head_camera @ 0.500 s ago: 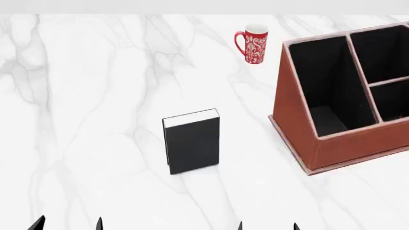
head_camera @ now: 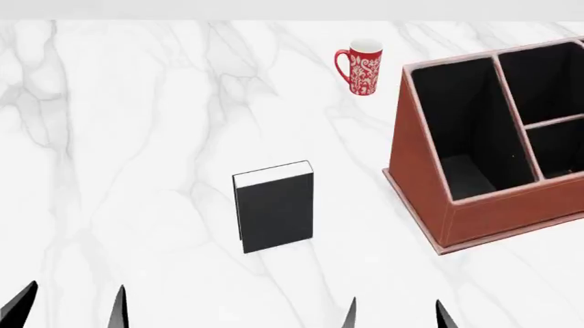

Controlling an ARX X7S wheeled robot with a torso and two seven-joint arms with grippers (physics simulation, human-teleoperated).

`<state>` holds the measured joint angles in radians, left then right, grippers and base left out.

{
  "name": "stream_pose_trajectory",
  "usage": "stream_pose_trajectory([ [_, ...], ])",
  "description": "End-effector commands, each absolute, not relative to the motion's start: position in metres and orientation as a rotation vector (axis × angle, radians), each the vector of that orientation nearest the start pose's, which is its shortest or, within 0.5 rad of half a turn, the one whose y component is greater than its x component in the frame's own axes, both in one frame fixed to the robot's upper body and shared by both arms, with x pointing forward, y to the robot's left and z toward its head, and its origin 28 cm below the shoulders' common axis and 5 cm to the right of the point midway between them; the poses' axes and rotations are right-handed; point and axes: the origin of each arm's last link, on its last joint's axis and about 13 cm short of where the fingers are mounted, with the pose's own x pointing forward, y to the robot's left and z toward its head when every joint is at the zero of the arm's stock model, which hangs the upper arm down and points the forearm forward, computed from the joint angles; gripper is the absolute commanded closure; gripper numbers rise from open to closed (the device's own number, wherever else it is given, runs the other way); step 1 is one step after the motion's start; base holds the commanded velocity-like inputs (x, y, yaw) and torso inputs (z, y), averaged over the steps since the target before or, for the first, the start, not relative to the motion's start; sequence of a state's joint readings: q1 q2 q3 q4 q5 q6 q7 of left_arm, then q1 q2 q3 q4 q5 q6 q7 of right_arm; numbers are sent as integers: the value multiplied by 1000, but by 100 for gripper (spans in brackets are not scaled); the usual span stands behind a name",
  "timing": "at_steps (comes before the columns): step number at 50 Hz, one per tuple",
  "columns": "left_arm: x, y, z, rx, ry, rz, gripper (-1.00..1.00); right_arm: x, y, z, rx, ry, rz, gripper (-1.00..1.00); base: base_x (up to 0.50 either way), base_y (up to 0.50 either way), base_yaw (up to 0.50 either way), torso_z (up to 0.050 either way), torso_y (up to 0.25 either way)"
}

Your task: Pick up the book and place it in the left compartment of the caddy.

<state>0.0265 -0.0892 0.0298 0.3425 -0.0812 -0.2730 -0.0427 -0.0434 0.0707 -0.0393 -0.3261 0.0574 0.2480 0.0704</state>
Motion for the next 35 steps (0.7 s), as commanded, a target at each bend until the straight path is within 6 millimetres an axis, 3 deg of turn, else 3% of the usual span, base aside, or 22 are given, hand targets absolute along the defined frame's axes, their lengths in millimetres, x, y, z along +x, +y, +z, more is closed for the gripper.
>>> stream_pose_trajectory([
  [1,192,227,101,26,-87,-4,-100,185,-110,96,-20,-70,-36,-100,0,0,0,0,0],
  [16,191,240,127,55,-134,36,-100,178,-117,123,-27,-110,-27,-100,0,0,0,0,0],
  [22,190,240,148,44,-180,37,-100,173,-120,133,-25,-120,-32,-100,0,0,0,0,0],
  [35,180,241,154,41,-204,22,-100,170,-125,148,-2,-133,-40,-100,0,0,0,0,0],
])
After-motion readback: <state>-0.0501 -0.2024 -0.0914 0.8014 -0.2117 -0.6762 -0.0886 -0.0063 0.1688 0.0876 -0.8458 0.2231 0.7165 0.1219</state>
